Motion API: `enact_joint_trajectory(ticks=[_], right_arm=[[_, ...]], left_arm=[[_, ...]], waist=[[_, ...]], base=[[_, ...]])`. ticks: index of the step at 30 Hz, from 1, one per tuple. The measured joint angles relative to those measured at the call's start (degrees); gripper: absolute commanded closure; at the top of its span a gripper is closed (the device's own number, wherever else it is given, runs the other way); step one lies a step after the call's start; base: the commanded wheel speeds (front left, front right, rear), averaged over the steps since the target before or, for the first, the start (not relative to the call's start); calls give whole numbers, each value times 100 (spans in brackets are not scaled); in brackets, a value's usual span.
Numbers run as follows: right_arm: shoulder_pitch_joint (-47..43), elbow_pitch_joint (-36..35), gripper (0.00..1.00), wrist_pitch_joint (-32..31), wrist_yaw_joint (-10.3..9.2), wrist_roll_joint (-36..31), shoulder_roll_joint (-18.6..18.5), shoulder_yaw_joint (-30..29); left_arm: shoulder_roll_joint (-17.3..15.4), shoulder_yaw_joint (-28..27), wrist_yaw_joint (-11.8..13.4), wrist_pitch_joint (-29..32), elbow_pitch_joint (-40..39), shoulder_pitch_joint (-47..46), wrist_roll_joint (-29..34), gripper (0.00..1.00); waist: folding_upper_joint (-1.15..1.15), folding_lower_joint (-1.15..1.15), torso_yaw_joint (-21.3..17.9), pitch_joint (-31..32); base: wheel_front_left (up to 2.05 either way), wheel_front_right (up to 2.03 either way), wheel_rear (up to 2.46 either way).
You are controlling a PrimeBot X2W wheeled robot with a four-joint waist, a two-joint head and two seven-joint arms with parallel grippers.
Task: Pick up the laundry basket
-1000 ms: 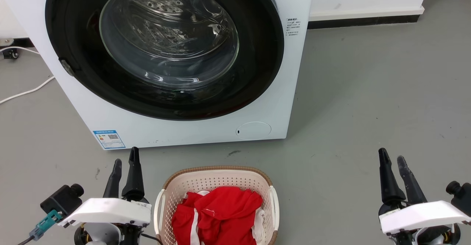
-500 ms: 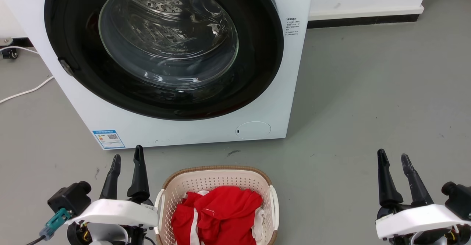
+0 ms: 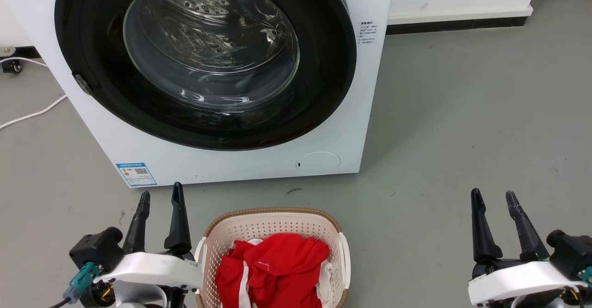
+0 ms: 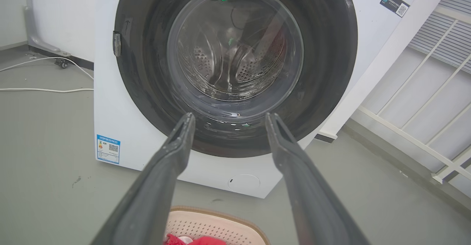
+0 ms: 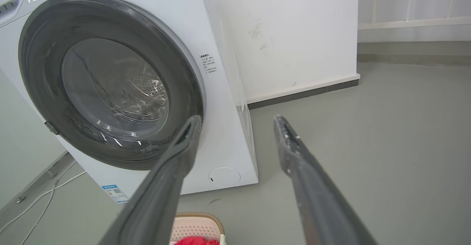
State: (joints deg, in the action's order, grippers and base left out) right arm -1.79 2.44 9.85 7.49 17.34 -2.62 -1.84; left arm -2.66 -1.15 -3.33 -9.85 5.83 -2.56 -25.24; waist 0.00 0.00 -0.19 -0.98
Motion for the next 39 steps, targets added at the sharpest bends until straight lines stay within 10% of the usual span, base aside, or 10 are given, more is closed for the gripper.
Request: enact_joint_trajectory(ticks=[39], right_arm=[[-180,-165,0,452,1,-1836,-9,30]], left_arm=[[-11,140,234,-454,86,75,1997,0]], waist=[[0,0,-20,2]], base=[[0,0,0]])
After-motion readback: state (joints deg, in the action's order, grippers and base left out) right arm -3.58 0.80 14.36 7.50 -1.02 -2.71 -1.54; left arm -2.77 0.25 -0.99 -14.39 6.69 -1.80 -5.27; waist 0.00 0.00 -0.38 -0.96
